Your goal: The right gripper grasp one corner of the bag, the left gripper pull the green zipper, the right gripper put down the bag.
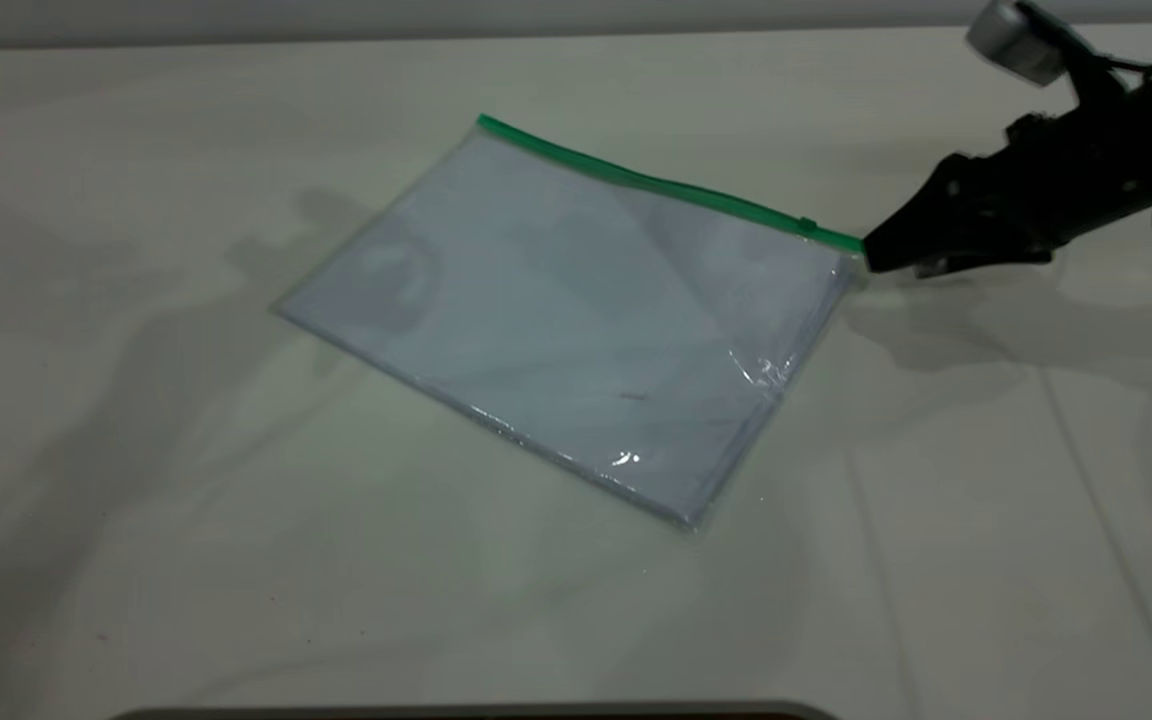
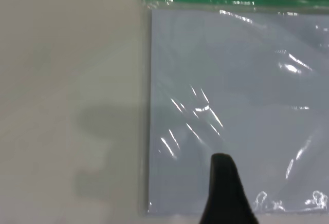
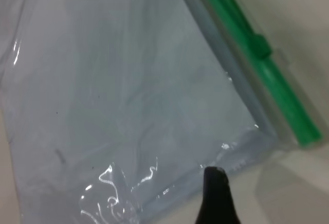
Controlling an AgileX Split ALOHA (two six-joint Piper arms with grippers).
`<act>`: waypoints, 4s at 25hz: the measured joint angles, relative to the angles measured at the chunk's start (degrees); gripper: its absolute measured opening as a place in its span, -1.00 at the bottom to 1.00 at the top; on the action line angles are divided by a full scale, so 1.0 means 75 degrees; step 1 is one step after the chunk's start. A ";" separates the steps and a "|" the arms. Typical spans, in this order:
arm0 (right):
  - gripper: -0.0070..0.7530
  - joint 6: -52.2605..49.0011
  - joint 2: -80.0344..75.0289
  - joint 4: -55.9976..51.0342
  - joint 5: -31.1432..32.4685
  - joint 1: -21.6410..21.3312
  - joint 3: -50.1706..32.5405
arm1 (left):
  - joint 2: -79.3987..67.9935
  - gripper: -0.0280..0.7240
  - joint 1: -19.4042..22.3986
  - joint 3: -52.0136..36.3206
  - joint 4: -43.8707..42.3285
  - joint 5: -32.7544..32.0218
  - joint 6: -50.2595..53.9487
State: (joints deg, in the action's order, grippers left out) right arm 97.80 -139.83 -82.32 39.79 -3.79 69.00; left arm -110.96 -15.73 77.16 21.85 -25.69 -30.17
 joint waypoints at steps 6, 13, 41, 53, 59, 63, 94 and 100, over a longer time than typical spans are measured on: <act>0.57 0.0112 -0.0507 -0.0007 0.0087 0.0417 0.0485 | 0.0000 0.56 0.0000 0.0000 0.0018 0.0092 0.0000; 0.57 0.0307 -0.0569 -0.0152 0.0257 0.0671 0.0593 | 0.0000 0.56 0.0000 0.0000 0.0027 0.0108 0.0000; -0.89 0.0507 0.0159 0.1349 0.0079 0.1040 0.1036 | -0.1179 0.56 -0.0966 0.1035 0.0076 0.0103 -0.3065; -0.89 0.0303 0.0263 0.1775 0.0203 0.1067 0.1036 | -0.3259 0.56 -0.1819 0.3808 0.0421 -0.1807 -0.4332; -0.89 0.0446 0.0263 0.1929 0.0075 0.1348 0.1066 | -0.3982 0.56 -0.1857 0.4528 0.1388 -0.2176 -0.5550; -0.89 0.0571 0.0263 0.1964 -0.0067 0.1730 0.1205 | -0.4202 0.56 -0.1866 0.4595 0.1774 -0.2216 -0.6762; -0.89 0.0595 0.0255 0.2098 0.0509 0.2024 0.1416 | -0.4721 0.31 -0.1866 0.4639 0.3111 -0.2236 -0.8594; -0.89 0.0595 0.0255 0.2091 0.0457 0.2024 0.1416 | -0.4727 -0.29 -0.1866 0.4639 0.3121 -0.2285 -0.8594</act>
State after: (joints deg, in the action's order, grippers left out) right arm 102.26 -137.91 -66.64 43.21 11.39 79.63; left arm -146.41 -29.73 111.95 45.26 -42.83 -94.63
